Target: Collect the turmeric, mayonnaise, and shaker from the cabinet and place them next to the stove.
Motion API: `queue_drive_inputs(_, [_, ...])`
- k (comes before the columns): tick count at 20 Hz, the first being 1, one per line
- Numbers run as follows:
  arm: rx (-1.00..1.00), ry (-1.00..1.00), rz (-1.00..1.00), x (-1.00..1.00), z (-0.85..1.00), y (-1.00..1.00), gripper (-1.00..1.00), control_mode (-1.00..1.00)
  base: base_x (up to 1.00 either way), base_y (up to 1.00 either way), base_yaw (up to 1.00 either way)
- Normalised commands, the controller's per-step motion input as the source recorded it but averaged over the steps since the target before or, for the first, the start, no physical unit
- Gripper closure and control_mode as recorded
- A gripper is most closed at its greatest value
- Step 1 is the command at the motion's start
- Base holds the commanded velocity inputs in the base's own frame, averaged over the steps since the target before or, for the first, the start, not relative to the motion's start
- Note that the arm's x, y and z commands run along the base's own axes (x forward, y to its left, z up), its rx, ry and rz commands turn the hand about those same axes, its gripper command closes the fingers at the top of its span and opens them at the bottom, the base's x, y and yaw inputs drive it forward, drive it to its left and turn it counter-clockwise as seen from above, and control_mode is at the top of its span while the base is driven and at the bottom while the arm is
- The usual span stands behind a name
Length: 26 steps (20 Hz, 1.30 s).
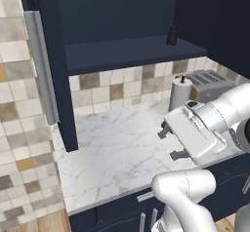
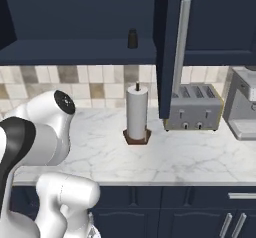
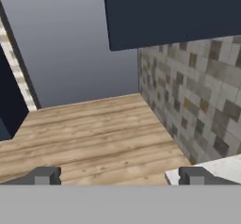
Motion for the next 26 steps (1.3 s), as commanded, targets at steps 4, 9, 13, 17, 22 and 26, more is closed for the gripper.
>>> queue_drive_inputs(4, [0.0,0.01,-0.03,0.35,0.11,-0.01,-1.0,-1.0,0.42,-0.08,0.0])
queue_drive_inputs(9, [0.0,0.03,-0.21,0.57,0.57,-0.09,-1.0,-1.0,0.0,0.0,0.0])
queue_drive_inputs(13, [0.0,0.06,-0.23,0.55,0.55,-0.25,-1.0,-1.0,0.0,0.0,0.0])
queue_drive_inputs(17, [0.0,0.01,-0.29,0.4,0.24,-0.49,-1.0,-1.0,0.0,0.0,0.0])
queue_drive_inputs(22, [0.0,-0.02,-0.45,0.21,0.09,-0.23,-1.0,-1.0,0.0,0.0,0.0])
queue_drive_inputs(26, [0.0,-0.07,-0.58,0.14,0.13,-0.01,-1.0,-1.0,0.0,0.0,0.0])
